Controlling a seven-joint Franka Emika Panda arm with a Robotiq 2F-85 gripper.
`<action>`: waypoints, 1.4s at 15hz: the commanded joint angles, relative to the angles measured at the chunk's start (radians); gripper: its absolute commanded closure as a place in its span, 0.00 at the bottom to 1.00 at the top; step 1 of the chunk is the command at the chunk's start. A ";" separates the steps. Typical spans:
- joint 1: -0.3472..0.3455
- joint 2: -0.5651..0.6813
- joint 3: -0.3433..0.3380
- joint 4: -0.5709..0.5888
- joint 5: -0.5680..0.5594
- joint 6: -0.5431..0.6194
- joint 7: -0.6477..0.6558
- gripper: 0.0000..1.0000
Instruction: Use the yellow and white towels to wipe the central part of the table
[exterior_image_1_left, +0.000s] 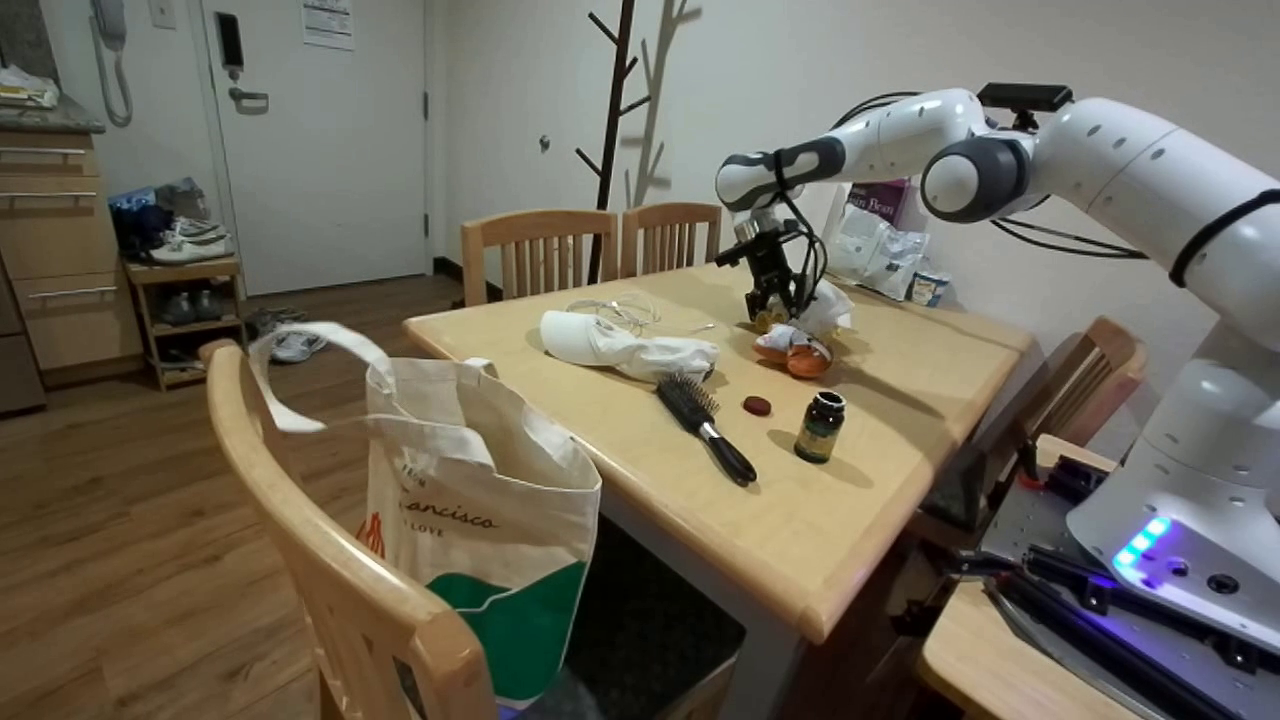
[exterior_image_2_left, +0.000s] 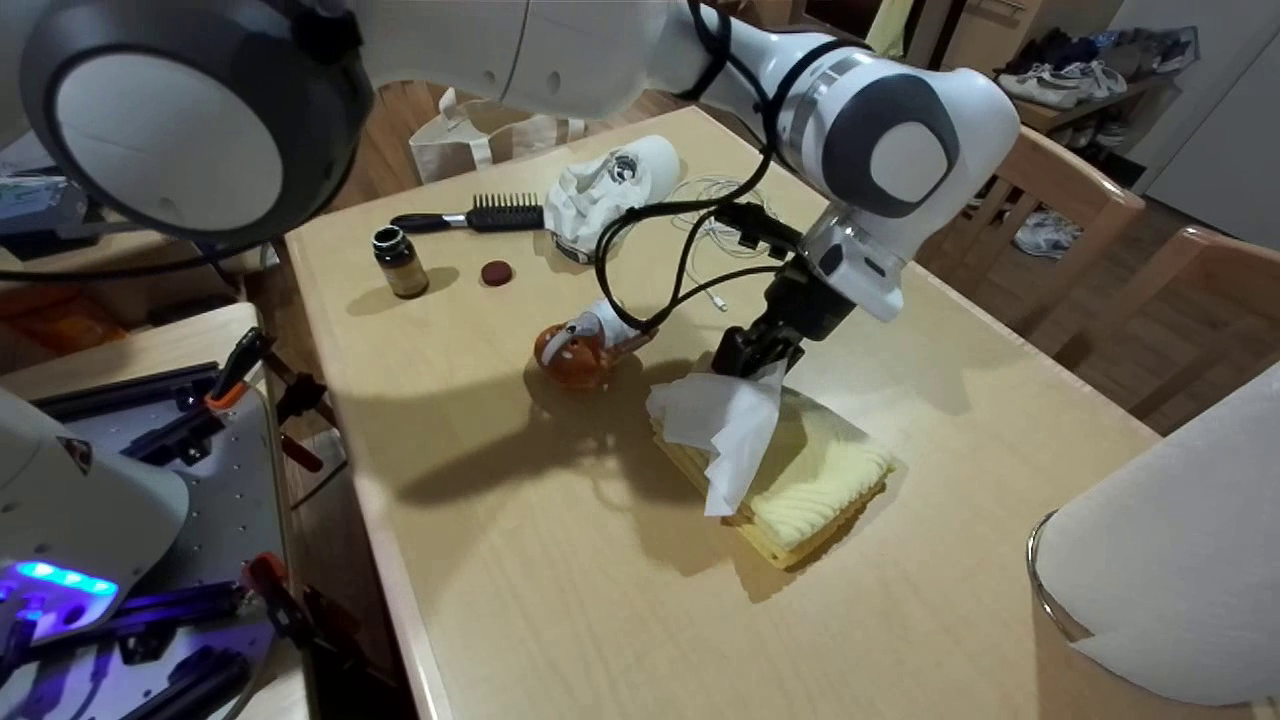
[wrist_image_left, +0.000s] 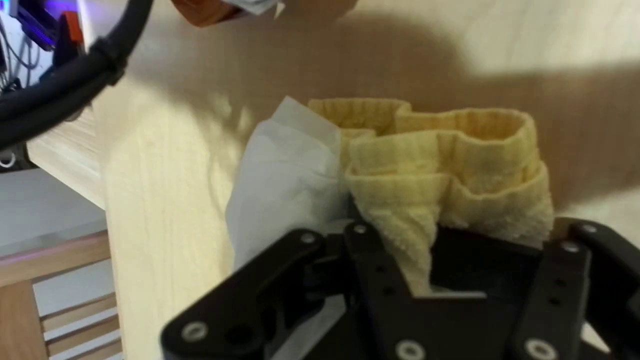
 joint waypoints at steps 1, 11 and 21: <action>-0.077 0.078 0.027 0.034 0.097 -0.059 0.045 0.99; -0.159 -0.023 0.034 -0.099 0.408 0.148 0.248 1.00; -0.014 -0.273 -0.067 -0.552 0.393 0.515 0.606 1.00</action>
